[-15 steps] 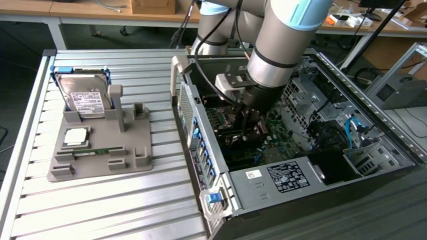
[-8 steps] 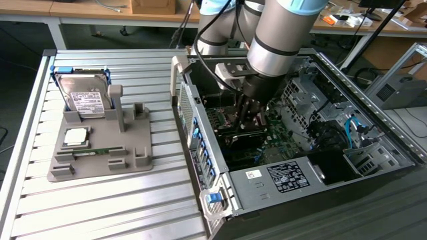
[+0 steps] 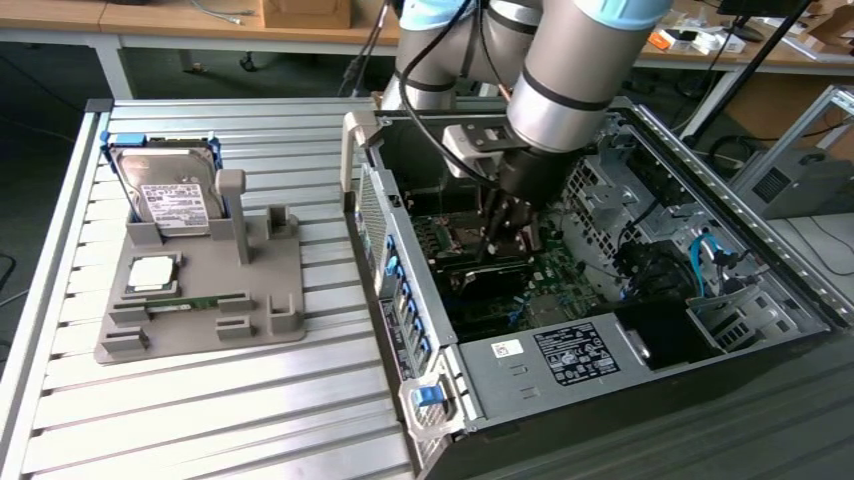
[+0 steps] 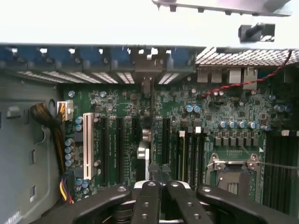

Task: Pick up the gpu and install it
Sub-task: 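Insert the gpu into the slot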

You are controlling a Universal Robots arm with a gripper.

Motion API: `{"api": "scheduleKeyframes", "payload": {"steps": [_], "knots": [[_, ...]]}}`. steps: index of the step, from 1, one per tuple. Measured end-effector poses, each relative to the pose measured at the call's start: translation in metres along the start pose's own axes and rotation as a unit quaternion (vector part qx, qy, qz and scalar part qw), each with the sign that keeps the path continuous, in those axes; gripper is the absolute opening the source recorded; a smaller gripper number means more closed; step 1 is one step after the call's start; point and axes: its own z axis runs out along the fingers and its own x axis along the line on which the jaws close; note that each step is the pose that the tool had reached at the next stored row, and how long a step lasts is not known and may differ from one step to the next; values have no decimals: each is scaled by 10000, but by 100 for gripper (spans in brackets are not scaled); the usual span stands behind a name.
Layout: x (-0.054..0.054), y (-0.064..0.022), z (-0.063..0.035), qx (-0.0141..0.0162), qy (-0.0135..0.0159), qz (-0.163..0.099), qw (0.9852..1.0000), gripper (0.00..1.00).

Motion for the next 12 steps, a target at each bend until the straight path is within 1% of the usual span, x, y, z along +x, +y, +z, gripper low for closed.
{"api": "scheduleKeyframes", "payload": {"steps": [3, 5, 9, 10, 12], "knots": [[25, -127, 6, -73, -3, 1, 10000, 10], [34, -208, 13, -126, -3, 2, 9999, 10], [40, -375, 28, -218, -3, 3, 9998, 10], [41, -418, 29, -236, -4, 3, 9997, 10], [42, -452, 29, -248, -4, 3, 9997, 10]]}}
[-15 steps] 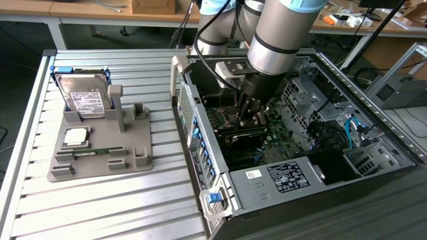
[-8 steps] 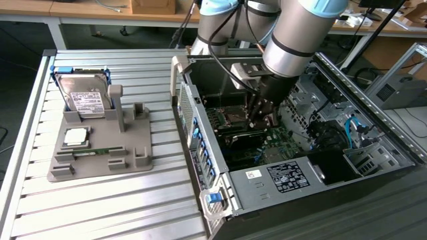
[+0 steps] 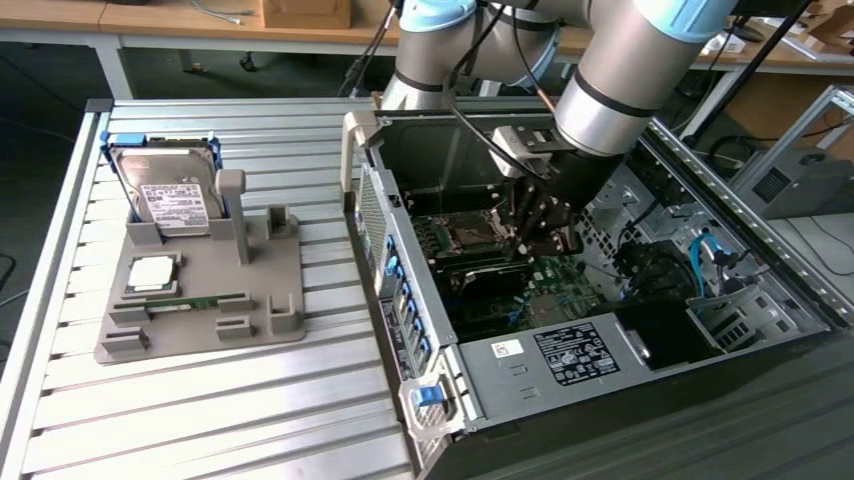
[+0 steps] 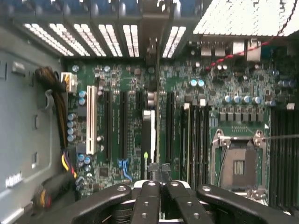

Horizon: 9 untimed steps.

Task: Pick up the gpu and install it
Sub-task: 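Insert the gpu into the slot, then press down on the gpu until it lock into place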

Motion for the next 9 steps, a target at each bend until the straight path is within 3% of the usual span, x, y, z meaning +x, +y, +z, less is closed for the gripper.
{"api": "scheduleKeyframes", "payload": {"steps": [9], "knots": [[-1, -1, 1, 0, -1, 0, 10000, 10]]}}
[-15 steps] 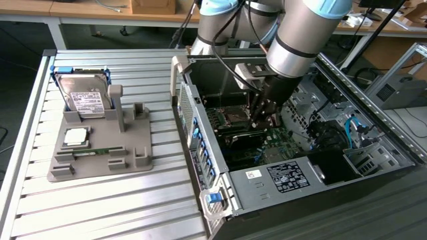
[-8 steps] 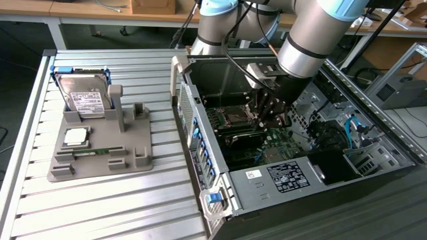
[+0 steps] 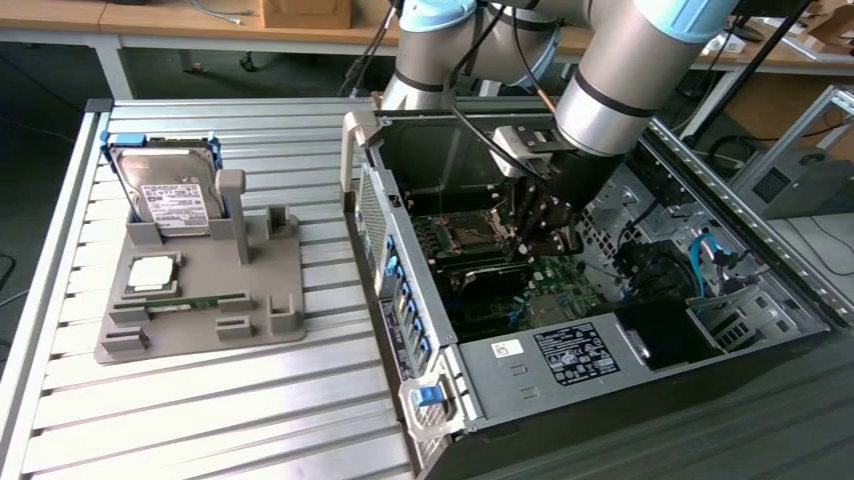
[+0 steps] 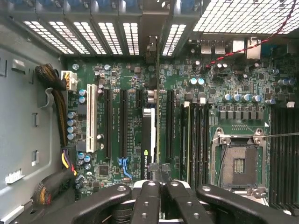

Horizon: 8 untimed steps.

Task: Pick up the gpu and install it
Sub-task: 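Press down on the gpu until it lock into place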

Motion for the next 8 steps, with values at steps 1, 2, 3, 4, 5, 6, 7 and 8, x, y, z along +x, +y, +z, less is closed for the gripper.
{"api": "scheduleKeyframes", "payload": {"steps": [1, 2, 3, 4, 5, 6, 7, 8], "knots": [[0, 0, 0, 0, 0, 0, 10000, 10], [0, 5, 1, -1, 1, 0, 10000, 10], [-1, 38, 8, 0, 0, 0, 10000, 10], [-1, 96, 19, 0, 0, 0, 10000, 10], [-2, 130, 25, 0, 0, -1, 10000, 10], [-5, 175, 33, 1, 0, 0, 10000, 10], [-6, 219, 40, 1, 1, 0, 10000, 10], [-6, 260, 48, 2, 0, 0, 10000, 10]]}}
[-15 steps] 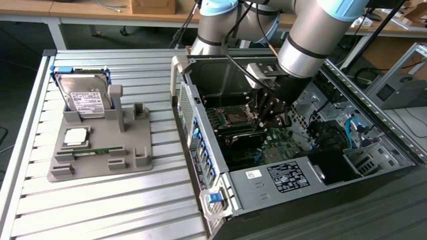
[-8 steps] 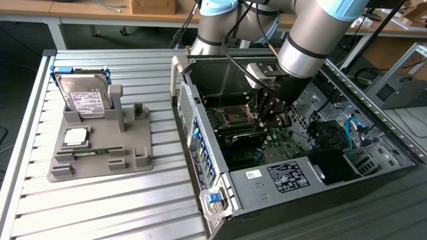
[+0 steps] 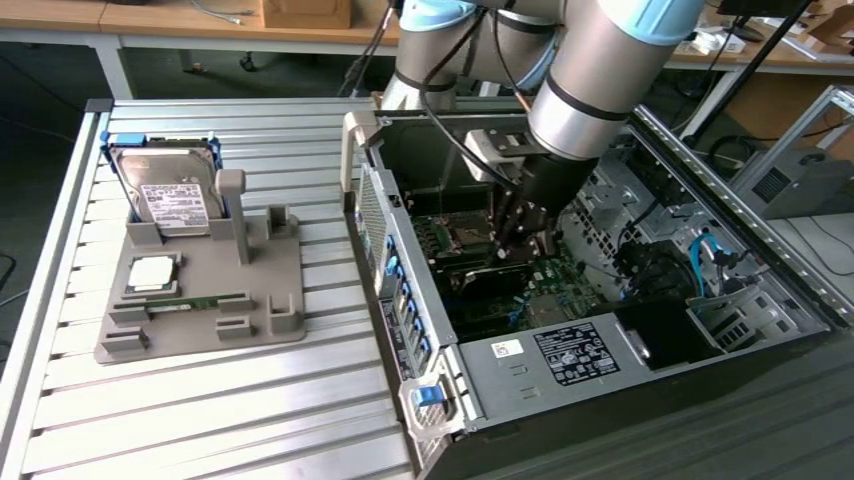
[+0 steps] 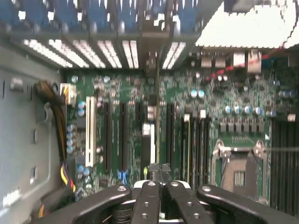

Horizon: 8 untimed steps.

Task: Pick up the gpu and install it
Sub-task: 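Press down on the gpu until it lock into place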

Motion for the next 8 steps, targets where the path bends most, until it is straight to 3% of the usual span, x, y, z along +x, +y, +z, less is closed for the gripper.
{"api": "scheduleKeyframes", "payload": {"steps": [4, 8], "knots": [[-4, 184, 37, 3, 0, -1, 10000, 10], [-4, 263, 62, 3, 0, 0, 10000, 10]]}}
